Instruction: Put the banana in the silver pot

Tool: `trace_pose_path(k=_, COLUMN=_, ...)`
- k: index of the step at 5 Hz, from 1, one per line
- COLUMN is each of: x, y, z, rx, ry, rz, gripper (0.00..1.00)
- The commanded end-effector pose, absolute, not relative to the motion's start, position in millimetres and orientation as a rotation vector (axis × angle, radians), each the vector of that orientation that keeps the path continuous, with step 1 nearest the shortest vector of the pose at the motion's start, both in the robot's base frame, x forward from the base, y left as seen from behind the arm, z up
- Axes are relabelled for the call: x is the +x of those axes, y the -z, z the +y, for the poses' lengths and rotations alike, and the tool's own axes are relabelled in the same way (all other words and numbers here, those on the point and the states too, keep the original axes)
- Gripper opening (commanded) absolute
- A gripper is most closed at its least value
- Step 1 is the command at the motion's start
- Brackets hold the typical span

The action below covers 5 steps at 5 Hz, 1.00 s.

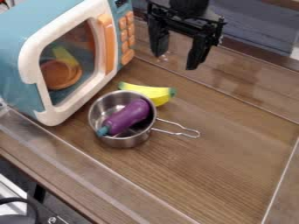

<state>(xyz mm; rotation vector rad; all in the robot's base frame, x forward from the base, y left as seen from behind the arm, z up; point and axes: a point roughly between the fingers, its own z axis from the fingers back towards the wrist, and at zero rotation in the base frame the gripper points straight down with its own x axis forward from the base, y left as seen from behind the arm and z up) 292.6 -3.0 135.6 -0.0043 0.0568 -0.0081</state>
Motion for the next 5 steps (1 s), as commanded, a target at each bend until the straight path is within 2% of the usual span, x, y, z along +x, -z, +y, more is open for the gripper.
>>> trace_pose_path(k=1, x=283.9, y=-95.5, z=-9.1, rx=-0.023, ry=0.257, rz=0.145, gripper=1.0)
trace_pose_path(k=2, x=275.2, y=-78.1, z=7.0, rx=-0.033, ry=0.508, rz=0.171, gripper=1.0)
trace_pose_path(k=3, x=273.1, y=-73.7, z=24.1, rx=-0.002, ry=0.676, rz=0.145, gripper=1.0)
trace_pose_path(k=5, x=292.4, y=-87.7, z=28.7, rx=0.039, ry=0.675, rz=0.097, gripper=1.0)
